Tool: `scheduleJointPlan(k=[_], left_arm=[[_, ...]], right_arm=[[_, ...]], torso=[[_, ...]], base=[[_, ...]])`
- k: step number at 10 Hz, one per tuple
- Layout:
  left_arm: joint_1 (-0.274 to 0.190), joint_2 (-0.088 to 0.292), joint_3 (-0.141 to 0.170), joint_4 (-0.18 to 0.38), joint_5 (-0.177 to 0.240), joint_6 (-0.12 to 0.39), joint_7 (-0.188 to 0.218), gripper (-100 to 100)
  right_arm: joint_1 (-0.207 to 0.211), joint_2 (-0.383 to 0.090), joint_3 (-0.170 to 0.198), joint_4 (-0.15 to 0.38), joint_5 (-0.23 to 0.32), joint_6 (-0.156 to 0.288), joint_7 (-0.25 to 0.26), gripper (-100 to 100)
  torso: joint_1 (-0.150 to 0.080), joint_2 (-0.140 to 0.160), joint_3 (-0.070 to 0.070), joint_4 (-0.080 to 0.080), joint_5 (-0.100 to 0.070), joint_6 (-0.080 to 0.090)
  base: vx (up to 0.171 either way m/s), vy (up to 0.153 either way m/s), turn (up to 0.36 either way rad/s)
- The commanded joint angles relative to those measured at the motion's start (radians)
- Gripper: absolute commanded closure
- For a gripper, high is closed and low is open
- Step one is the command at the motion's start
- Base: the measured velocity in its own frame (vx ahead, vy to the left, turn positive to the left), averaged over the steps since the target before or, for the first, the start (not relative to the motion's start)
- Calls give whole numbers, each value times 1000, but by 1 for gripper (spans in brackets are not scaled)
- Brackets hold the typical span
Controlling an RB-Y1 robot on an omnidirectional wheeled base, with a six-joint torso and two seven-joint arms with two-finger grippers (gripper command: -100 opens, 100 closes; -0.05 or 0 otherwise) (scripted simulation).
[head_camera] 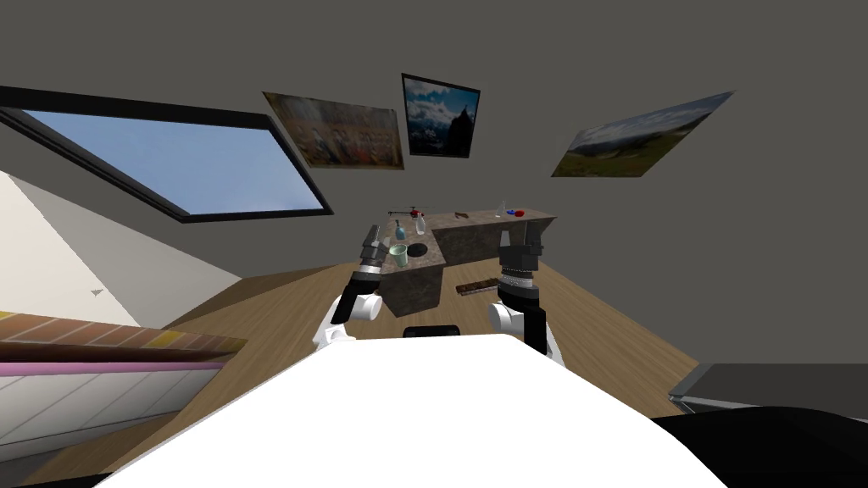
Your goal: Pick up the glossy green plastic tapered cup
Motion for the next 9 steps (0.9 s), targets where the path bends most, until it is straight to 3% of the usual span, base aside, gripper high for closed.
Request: scheduleJointPlan(k=[1, 2, 3, 7, 8, 9], left_arm=[[-35, 7, -4, 16, 11, 33, 3, -100], [-73, 15, -16, 48, 31, 78, 4, -100], [-89, 15, -16, 48, 31, 87, 4, -100], [-205, 26, -40, 120, 72, 202, 8, -100], [-235, 30, -51, 161, 93, 231, 9, -100], [-265, 30, -51, 161, 93, 262, 9, -100]], right_arm=[[0, 0, 0, 0, 0, 0, 0, 0], [0, 0, 0, 0, 0, 0, 0, 0], [0, 0, 0, 0, 0, 0, 0, 0], [0, 0, 0, 0, 0, 0, 0, 0], [0, 0, 0, 0, 0, 0, 0, 0], [0, 0, 0, 0, 0, 0, 0, 0]], torso=[[0, 0, 0, 0, 0, 0], [0, 0, 0, 0, 0, 0], [0, 0, 0, 0, 0, 0], [0, 0, 0, 0, 0, 0], [0, 0, 0, 0, 0, 0], [0, 0, 0, 0, 0, 0]], base=[[-17, -27, -23], [-17, -37, -41], [-11, -29, -24], [-21, -25, -35], [-22, -23, -38], [-23, -23, -23]])
